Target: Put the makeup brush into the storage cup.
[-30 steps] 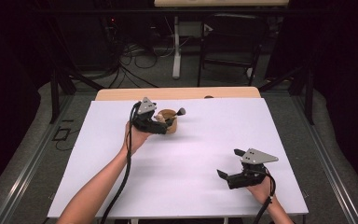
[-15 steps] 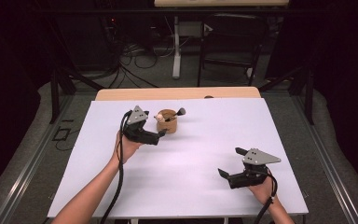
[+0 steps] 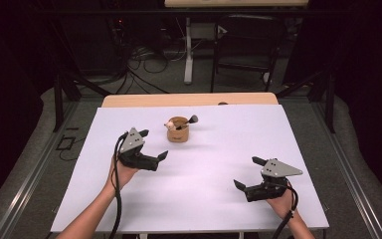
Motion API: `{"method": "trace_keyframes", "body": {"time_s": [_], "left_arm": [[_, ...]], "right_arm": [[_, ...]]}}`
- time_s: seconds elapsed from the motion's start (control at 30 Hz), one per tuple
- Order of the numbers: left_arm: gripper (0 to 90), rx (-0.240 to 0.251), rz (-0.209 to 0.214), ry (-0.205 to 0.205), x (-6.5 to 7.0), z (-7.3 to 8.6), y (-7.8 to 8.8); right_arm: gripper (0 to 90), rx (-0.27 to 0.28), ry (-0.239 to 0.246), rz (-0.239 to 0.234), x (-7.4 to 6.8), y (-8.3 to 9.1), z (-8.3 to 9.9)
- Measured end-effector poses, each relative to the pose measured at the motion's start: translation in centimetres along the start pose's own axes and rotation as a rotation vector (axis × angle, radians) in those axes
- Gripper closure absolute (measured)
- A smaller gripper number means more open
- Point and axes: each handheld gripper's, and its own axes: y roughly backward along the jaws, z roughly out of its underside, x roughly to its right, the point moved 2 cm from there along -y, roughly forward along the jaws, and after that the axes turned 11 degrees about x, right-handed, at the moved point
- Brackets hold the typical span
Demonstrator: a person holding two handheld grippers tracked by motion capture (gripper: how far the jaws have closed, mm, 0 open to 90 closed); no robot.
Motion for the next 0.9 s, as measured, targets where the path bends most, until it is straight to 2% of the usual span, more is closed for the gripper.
{"method": "trace_keyframes", "body": {"time_s": [0.3, 0.37, 0.53, 0.63, 0.77, 0.9], "left_arm": [[1.2, 0.024, -0.027, 0.021, 0.8, 2.3, 3.4], [1.7, 0.037, -0.043, 0.016, 0.8, 3.0, 4.2], [1.1, 0.037, -0.078, 0.046, 1.0, 4.8, 5.8], [1.8, 0.061, -0.089, 0.043, 1.3, 5.7, 6.8], [1.5, 0.067, -0.116, 0.053, 1.4, 6.5, 8.0], [0.6, 0.064, -0.126, 0.067, 1.7, 7.2, 9.0]], "right_arm": [[0.0, 0.016, 0.006, -0.001, 0.0, 0.4, 0.0], [0.0, 0.023, -0.002, -0.002, 0.0, 0.6, 0.2], [0.0, 0.013, -0.003, 0.011, 0.0, 1.0, 0.7], [0.0, 0.014, -0.005, 0.009, -0.1, 1.2, 1.0], [0.0, 0.018, 0.007, 0.008, -0.2, 1.5, 1.4], [0.0, 0.009, -0.003, 0.018, -0.2, 1.8, 1.8]]}}
